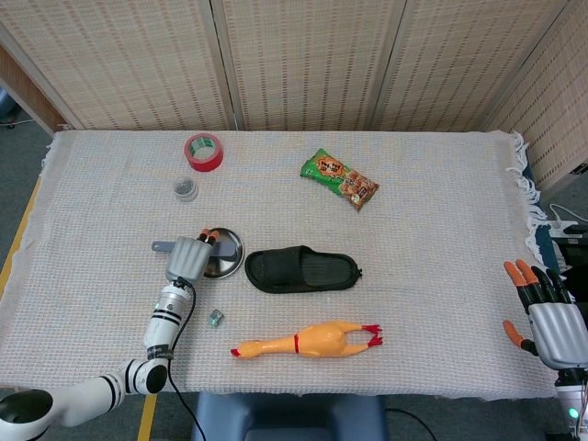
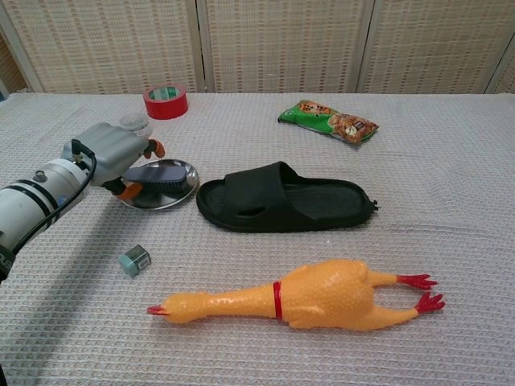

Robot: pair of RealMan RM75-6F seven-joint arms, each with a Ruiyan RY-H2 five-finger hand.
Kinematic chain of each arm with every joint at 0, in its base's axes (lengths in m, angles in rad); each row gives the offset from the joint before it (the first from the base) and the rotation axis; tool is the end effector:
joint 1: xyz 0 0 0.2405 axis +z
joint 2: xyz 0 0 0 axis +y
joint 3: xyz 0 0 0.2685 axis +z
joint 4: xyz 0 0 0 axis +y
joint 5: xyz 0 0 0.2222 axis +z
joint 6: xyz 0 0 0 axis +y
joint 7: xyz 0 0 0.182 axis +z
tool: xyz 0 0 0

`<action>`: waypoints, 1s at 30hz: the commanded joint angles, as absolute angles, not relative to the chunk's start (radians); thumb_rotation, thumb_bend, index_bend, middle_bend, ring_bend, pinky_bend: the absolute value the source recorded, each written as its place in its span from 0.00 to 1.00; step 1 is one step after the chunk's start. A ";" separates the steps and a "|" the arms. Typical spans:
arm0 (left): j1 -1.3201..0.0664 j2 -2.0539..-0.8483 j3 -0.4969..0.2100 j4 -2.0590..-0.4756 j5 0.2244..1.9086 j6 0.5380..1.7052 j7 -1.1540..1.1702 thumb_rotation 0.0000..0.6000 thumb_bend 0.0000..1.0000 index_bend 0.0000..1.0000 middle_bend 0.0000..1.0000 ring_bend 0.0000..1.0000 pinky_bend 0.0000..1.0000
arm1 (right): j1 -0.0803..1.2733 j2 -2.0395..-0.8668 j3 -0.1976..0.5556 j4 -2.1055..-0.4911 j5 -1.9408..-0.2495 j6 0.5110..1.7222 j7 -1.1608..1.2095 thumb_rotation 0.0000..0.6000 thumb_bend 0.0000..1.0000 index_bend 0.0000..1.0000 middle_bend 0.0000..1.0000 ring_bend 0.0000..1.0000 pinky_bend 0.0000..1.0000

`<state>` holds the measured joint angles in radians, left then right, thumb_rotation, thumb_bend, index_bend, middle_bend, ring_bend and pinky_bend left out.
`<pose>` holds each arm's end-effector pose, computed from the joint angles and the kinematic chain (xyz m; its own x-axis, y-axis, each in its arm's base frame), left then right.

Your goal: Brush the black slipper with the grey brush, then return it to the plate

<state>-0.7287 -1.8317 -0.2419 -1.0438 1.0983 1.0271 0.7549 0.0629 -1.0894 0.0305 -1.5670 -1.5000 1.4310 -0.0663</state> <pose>-0.1867 0.4235 -0.0765 0.7777 0.0461 0.6269 0.6181 -0.2375 -0.7494 -0.3496 -0.2096 0.1567 0.5185 -0.0808 0.8513 -0.8536 0.0098 0.5208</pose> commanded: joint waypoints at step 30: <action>-0.741 -1.846 -0.202 -0.963 1.140 1.055 0.682 1.00 0.41 0.45 0.51 0.84 1.00 | 0.068 -1.086 0.023 -1.576 -1.492 1.414 -0.074 1.00 0.22 0.00 0.00 0.00 0.00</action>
<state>-0.7421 -1.8472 -0.2036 -0.9618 1.1376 1.0521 0.6842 0.0676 -1.0862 0.0233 -1.5758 -1.4918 1.4136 -0.0737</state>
